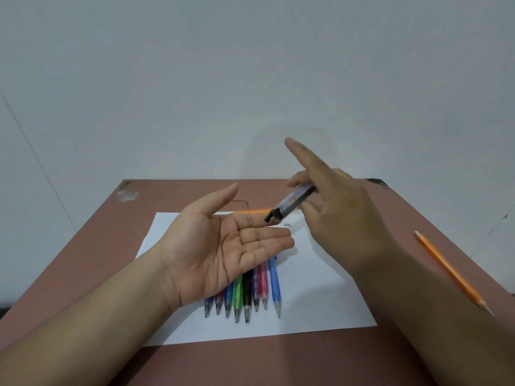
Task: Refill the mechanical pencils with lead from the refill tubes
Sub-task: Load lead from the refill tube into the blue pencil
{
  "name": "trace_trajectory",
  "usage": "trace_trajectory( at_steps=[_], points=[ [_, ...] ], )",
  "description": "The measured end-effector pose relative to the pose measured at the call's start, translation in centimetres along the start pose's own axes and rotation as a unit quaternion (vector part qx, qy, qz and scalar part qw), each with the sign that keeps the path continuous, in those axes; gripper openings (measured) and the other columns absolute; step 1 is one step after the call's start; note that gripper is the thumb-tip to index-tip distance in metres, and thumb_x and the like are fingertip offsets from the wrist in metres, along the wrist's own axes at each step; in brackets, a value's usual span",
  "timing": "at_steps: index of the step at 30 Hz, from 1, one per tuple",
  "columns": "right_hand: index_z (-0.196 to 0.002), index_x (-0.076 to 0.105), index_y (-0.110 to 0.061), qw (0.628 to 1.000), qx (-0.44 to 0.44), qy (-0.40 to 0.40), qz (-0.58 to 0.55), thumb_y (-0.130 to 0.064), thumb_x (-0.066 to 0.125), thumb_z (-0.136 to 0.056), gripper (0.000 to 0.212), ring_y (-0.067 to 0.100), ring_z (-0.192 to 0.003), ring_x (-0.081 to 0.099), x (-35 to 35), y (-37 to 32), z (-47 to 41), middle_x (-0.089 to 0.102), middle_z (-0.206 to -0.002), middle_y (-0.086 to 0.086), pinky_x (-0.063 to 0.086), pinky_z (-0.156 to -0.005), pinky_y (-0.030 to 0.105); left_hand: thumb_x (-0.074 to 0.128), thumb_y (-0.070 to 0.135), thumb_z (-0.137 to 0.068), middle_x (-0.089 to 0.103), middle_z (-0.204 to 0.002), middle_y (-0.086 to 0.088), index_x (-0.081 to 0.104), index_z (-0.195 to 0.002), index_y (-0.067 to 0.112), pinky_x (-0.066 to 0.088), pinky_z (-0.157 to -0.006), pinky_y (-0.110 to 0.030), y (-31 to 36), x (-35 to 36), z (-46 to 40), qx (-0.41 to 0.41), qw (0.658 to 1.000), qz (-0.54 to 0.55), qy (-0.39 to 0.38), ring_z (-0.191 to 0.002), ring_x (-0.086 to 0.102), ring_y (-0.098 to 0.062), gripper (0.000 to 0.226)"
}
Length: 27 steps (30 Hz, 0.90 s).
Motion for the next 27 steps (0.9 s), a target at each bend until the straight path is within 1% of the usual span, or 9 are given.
trace_trajectory(
  at_steps=[3,4,8,12,16,19,23,25,27],
  points=[
    [-0.115,0.074,-0.028,0.996,-0.064,0.013,0.067,0.013,0.062,-0.080,0.056,0.024,-0.100,0.062,0.16,-0.10,0.16,0.071,-0.104,-0.010,0.046,-0.085,0.024,0.051,0.049,-0.094,0.057,-0.128,-0.040,0.057,-0.127,-0.018,0.047,-0.102,-0.050,0.03,-0.01,-0.04,0.000,1.000,0.003,-0.002,-0.120,0.060,-0.048,0.075],
    [-0.110,0.076,-0.025,0.994,-0.076,0.018,0.076,0.013,0.062,-0.079,0.051,0.025,-0.097,0.063,0.18,-0.09,0.24,0.072,-0.102,-0.008,0.047,-0.084,0.026,0.051,0.049,-0.094,0.057,-0.129,-0.040,0.057,-0.127,-0.018,0.046,-0.102,-0.050,0.04,-0.02,-0.04,0.000,1.000,0.003,-0.004,-0.120,0.060,-0.048,0.075],
    [-0.146,0.047,-0.046,1.000,-0.013,0.015,0.018,0.012,0.055,-0.084,0.084,0.013,-0.100,0.055,0.01,-0.28,-0.06,0.066,-0.103,-0.019,0.049,-0.079,0.023,0.051,0.049,-0.094,0.057,-0.127,-0.041,0.053,-0.129,-0.017,0.047,-0.100,-0.051,0.08,-0.06,-0.06,0.002,1.000,0.002,0.006,-0.119,0.061,-0.049,0.075],
    [-0.112,0.076,-0.026,0.995,-0.082,0.018,0.061,0.014,0.064,-0.079,0.054,0.025,-0.095,0.060,0.21,-0.42,0.24,0.071,-0.100,-0.010,0.052,-0.079,0.033,0.051,0.049,-0.094,0.057,-0.128,-0.041,0.058,-0.126,-0.018,0.046,-0.102,-0.050,0.01,0.00,0.00,0.000,1.000,0.002,-0.003,-0.120,0.060,-0.048,0.075],
    [-0.144,0.042,-0.056,1.000,-0.006,-0.001,0.008,0.006,0.060,-0.088,0.085,0.013,-0.097,0.056,0.17,-0.06,-0.26,0.066,-0.100,-0.018,0.050,-0.078,0.023,0.052,0.049,-0.094,0.057,-0.127,-0.041,0.056,-0.126,-0.018,0.047,-0.100,-0.052,0.02,-0.01,0.01,0.000,1.000,0.006,0.003,-0.119,0.061,-0.049,0.075],
    [-0.119,0.073,-0.030,0.995,-0.082,0.015,0.051,0.009,0.063,-0.084,0.053,0.025,-0.095,0.060,0.31,-0.50,0.32,0.070,-0.098,-0.011,0.051,-0.079,0.032,0.051,0.049,-0.094,0.057,-0.128,-0.041,0.057,-0.127,-0.018,0.047,-0.101,-0.051,0.02,0.04,-0.01,-0.001,1.000,0.006,-0.003,-0.119,0.061,-0.049,0.075],
    [-0.144,0.044,-0.053,1.000,-0.014,-0.005,0.008,0.004,0.063,-0.089,0.082,0.013,-0.094,0.055,0.33,-0.19,-0.14,0.065,-0.099,-0.018,0.052,-0.078,0.028,0.051,0.049,-0.094,0.057,-0.127,-0.041,0.053,-0.129,-0.017,0.047,-0.101,-0.050,0.02,-0.06,-0.05,-0.002,1.000,0.004,0.005,-0.119,0.061,-0.049,0.075],
    [-0.121,0.068,-0.036,0.998,-0.055,-0.005,0.039,0.010,0.062,-0.083,0.060,0.021,-0.092,0.057,0.42,-0.30,-0.03,0.067,-0.096,-0.012,0.053,-0.078,0.034,0.051,0.049,-0.094,0.057,-0.128,-0.041,0.054,-0.129,-0.017,0.046,-0.102,-0.050,0.02,-0.02,-0.02,-0.001,1.000,0.008,0.001,-0.120,0.060,-0.049,0.075],
    [-0.111,0.076,-0.028,0.995,-0.075,0.013,0.056,0.014,0.066,-0.079,0.053,0.023,-0.094,0.058,0.29,-0.14,0.17,0.069,-0.098,-0.012,0.050,-0.082,0.029,0.051,0.049,-0.094,0.056,-0.129,-0.041,0.056,-0.129,-0.017,0.046,-0.102,-0.050,0.02,-0.05,-0.05,-0.001,1.000,0.008,-0.004,-0.121,0.060,-0.049,0.075]
  ],
)
Point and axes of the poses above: each hand's wrist, its own z-axis away from the middle knuckle, its own x-axis out of the palm, y = z × x, the point moved 6 cm from there along -z, towards the middle knuckle
